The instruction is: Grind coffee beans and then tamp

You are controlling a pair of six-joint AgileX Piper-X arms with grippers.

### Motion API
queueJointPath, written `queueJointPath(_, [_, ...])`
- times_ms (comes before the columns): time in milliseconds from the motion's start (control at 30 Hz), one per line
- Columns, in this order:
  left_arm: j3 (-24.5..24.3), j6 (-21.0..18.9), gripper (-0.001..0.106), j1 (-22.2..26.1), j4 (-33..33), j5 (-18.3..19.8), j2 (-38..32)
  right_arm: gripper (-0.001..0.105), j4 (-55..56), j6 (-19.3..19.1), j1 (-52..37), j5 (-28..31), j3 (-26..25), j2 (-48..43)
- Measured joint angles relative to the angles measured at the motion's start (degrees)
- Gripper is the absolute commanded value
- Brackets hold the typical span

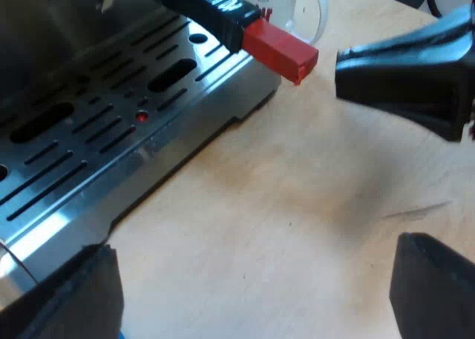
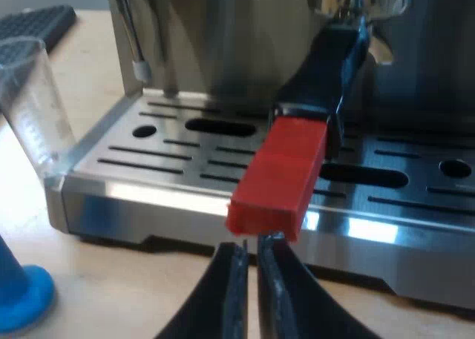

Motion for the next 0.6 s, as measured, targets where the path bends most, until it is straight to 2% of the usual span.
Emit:
queueJointPath(267, [0.0,0.0,0.080,0.0,-0.3,0.0,0.0,0.007,-6.1,0.0,0.0,0.2,0.0,3.7])
queueJointPath(600, [0.0,0.0,0.080,0.0,-0.7,0.0,0.0,0.007,-7.3,0.0,-0.2,3.0,0.1,4.3])
